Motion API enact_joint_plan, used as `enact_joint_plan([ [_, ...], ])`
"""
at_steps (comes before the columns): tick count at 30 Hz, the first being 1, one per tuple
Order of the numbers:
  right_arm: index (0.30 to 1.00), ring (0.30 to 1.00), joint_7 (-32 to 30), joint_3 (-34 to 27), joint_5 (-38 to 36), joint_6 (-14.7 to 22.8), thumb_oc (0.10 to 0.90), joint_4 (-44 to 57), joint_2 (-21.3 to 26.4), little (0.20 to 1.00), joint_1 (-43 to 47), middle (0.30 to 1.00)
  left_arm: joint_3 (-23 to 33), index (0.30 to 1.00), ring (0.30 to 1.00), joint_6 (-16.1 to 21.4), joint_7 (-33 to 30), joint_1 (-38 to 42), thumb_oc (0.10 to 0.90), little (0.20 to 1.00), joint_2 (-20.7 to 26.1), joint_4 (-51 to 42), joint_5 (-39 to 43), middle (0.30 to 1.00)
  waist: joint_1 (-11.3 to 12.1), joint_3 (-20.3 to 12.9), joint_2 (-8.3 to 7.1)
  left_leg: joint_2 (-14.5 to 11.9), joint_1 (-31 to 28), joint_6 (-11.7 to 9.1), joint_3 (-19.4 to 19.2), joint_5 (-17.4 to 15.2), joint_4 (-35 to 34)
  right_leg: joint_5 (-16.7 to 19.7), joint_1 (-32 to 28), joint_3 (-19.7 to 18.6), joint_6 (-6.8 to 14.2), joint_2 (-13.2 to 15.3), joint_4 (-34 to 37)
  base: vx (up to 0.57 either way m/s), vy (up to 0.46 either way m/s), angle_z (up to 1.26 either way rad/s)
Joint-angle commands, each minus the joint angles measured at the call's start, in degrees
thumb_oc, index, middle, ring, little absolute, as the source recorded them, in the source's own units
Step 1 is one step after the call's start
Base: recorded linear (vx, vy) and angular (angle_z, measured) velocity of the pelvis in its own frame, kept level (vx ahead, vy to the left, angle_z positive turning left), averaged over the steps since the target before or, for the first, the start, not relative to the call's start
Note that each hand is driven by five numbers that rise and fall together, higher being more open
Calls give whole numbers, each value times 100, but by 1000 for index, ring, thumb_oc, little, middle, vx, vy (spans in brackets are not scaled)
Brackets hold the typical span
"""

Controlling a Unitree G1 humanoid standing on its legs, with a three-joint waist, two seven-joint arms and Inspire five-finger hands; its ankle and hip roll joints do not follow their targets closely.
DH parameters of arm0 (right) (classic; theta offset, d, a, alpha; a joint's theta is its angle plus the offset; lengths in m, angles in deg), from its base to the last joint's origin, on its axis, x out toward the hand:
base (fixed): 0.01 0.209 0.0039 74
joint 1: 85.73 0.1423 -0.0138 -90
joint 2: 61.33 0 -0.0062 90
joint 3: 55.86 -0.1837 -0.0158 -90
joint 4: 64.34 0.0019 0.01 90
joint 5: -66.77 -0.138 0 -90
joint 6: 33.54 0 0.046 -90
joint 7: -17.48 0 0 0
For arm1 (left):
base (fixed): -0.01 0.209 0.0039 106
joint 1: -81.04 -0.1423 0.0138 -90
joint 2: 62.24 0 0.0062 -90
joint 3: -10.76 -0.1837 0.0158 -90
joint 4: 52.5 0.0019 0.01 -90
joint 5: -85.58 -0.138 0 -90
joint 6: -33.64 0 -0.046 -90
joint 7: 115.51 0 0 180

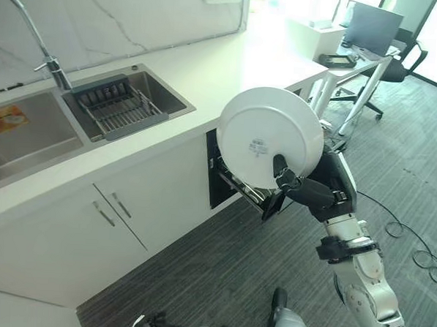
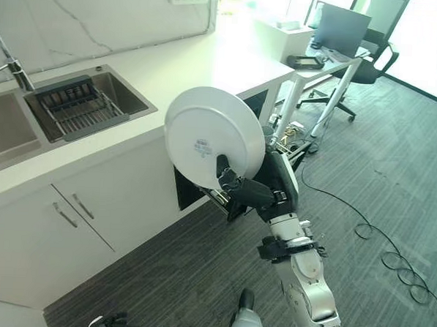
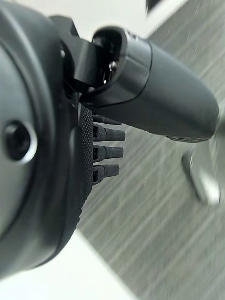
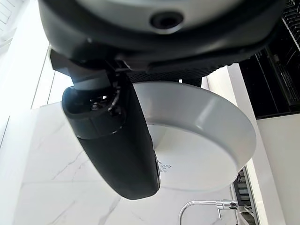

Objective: Place the dishes in the dishwasher.

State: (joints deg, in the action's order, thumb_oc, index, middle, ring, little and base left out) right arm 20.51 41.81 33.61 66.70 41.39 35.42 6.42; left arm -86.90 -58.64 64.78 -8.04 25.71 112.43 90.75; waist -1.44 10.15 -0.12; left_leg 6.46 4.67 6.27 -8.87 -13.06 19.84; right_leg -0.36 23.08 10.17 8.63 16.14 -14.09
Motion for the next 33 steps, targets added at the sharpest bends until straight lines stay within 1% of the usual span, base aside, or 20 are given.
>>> enact_joint_plan([
  [1, 300, 300, -83, -654, 62, 725, 400, 720, 41, 300, 579, 300, -91, 900, 900, -216, -133, -567, 800, 900, 276, -91, -296, 900, 120, 65, -179, -643, -491, -473, 208, -605, -265, 61, -487, 256, 255, 109, -310, 193, -240, 51],
  [3, 300, 300, -214, -646, 209, 720, 400, 724, 68, 300, 537, 300, -33, 900, 900, -306, -226, -548, 800, 900, 289, -88, -277, 900, 107, -15, -247, -751, -678, -561, 159, -741, -265, 179, -652, 386, 317, 188, -310, 288, -359, 45],
  [5, 300, 300, -371, -623, 442, 724, 400, 699, 192, 300, 532, 300, 81, 900, 900, -386, -291, -574, 800, 900, 280, -65, -354, 900, 75, -139, -269, -955, -945, -704, 75, -825, -265, 106, -814, 570, 281, 157, -310, 285, -354, 57],
  [6, 300, 300, -417, -618, 499, 720, 400, 698, 243, 300, 534, 300, 88, 900, 900, -362, -343, -603, 800, 900, 244, -65, -373, 900, 56, -192, -259, -1061, -1014, -769, 42, -822, -265, 42, -834, 620, 255, 110, -310, 256, -382, 48],
  [7, 300, 300, -531, -611, 673, 723, 400, 665, 349, 300, 535, 300, 100, 900, 900, -350, -505, -642, 800, 900, 149, -67, -416, 900, 35, -311, -233, -1276, -1040, -889, -79, -756, -265, -120, -881, 730, 166, 27, -310, 211, -332, 39],
  [10, 300, 300, -612, -666, 705, 597, 400, 690, 503, 300, 523, 300, 180, 900, 900, -396, -694, -712, 800, 900, 78, -70, -355, 900, 39, -365, -192, -1455, -981, -996, -164, -610, -265, -290, -955, 763, 15, -138, -310, 165, -318, 56],
  [11, 300, 300, -642, -666, 714, 568, 400, 696, 539, 300, 520, 300, 201, 900, 900, -395, -736, -741, 800, 900, 58, -57, -357, 900, 60, -354, -185, -1464, -977, -1020, -143, -534, -265, -330, -978, 749, -33, -196, -310, 105, -229, 44],
  [12, 300, 300, -661, -651, 718, 543, 400, 695, 568, 300, 516, 300, 215, 900, 900, -396, -767, -778, 800, 900, 36, -39, -351, 900, 99, -331, -170, -1452, -1001, -1050, -78, -321, -265, -391, -1005, 727, -104, -271, -310, 139, -262, 18],
  [13, 300, 300, -691, -584, 874, 544, 400, 680, 582, 300, 512, 300, 227, 900, 900, -383, -795, -866, 800, 900, -19, -25, -361, 900, 206, -270, -165, -1325, -1001, -1087, 116, 151, -265, -508, -1083, 630, -213, -381, -310, 156, -261, -8],
  [14, 300, 300, -703, -516, 1028, 536, 400, 679, 602, 300, 533, 300, 233, 900, 900, -360, -827, -924, 800, 900, -68, -3, -329, 900, 283, -211, -177, -1215, -970, -1077, 204, 413, -265, -592, -1150, 552, -284, -428, -310, 157, -237, -19],
  [17, 300, 300, -875, -338, 1382, 555, 400, 703, 640, 300, 527, 300, 272, 900, 900, -382, -875, -1046, 800, 900, -171, -12, -317, 900, 438, -33, -274, -890, -755, -992, 220, 745, -218, -748, -1367, 398, -396, -453, -310, 91, -115, -50],
  [19, 300, 300, -1063, -226, 1539, 582, 400, 637, 662, 300, 629, 300, 204, 900, 900, -475, -860, -1079, 800, 900, -211, -87, -325, 900, 489, 57, -197, -817, -444, -921, 167, 458, -265, -807, -1457, 385, -374, -563, -310, 32, 31, -28],
  [20, 300, 300, -1183, -175, 1688, 581, 400, 607, 653, 300, 710, 300, 158, 900, 900, -484, -849, -1095, 800, 900, -231, -101, -339, 900, 487, 82, -117, -876, -226, -906, 128, 244, -265, -833, -1465, 389, -355, -639, -310, 39, 132, 5],
  [21, 300, 300, -1298, -141, 1898, 555, 400, 617, 611, 300, 761, 300, 91, 900, 900, -475, -850, -1111, 800, 900, -261, -102, -349, 900, 470, 96, 25, -1095, 172, -1010, 163, 262, -265, -891, -1478, 381, -340, -762, -310, 80, 145, 19],
  [22, 300, 300, -1387, -108, 2015, 549, 400, 612, 589, 300, 786, 300, 45, 900, 900, -470, -866, -1113, 800, 900, -282, -105, -348, 900, 477, 105, 91, -1202, 388, -1109, 254, 391, -265, -945, -1503, 363, -343, -820, -310, 117, 139, 13],
  [24, 300, 300, -1468, -76, 2074, 514, 400, 652, 588, 300, 793, 300, -9, 900, 900, -440, -875, -1118, 800, 900, -297, -106, -340, 900, 489, 127, 150, -1303, 635, -1213, 385, 560, -265, -1021, -1556, 321, -367, -893, -310, 121, 107, -9],
  [25, 300, 300, -1499, -97, 2057, 481, 400, 696, 601, 300, 742, 300, -27, 900, 900, -379, -898, -1117, 800, 900, -329, -113, -364, 900, 506, 173, 201, -1408, 901, -1294, 480, 751, -265, -1136, -1672, 258, -405, -980, -310, 193, 202, -26],
  [27, 300, 300, -1501, -120, 1960, 475, 400, 710, 672, 300, 702, 300, -27, 900, 900, -322, -892, -1079, 800, 900, -326, -83, -380, 900, 550, 218, 245, -1420, 1120, -1330, 515, 818, -265, -1275, -1862, 269, -427, -1024, -310, 228, 266, -26],
  [30, 300, 300, -1377, -214, 1964, 556, 400, 724, 675, 300, 609, 300, 1, 900, 900, -379, -864, -1092, 800, 900, -270, -98, -349, 900, 564, 125, 218, -1316, 991, -1206, 544, 659, -265, -1315, -1953, 275, -343, -906, -310, 199, 256, -49],
  [33, 300, 300, -1493, -277, 1994, 460, 400, 836, 583, 300, 451, 300, 100, 900, 900, -478, -850, -1047, 800, 900, -147, -102, -504, 900, 540, -35, 156, -1222, 742, -1058, 501, 451, -265, -1288, -2095, 307, -197, -730, -310, 224, 240, -58],
])
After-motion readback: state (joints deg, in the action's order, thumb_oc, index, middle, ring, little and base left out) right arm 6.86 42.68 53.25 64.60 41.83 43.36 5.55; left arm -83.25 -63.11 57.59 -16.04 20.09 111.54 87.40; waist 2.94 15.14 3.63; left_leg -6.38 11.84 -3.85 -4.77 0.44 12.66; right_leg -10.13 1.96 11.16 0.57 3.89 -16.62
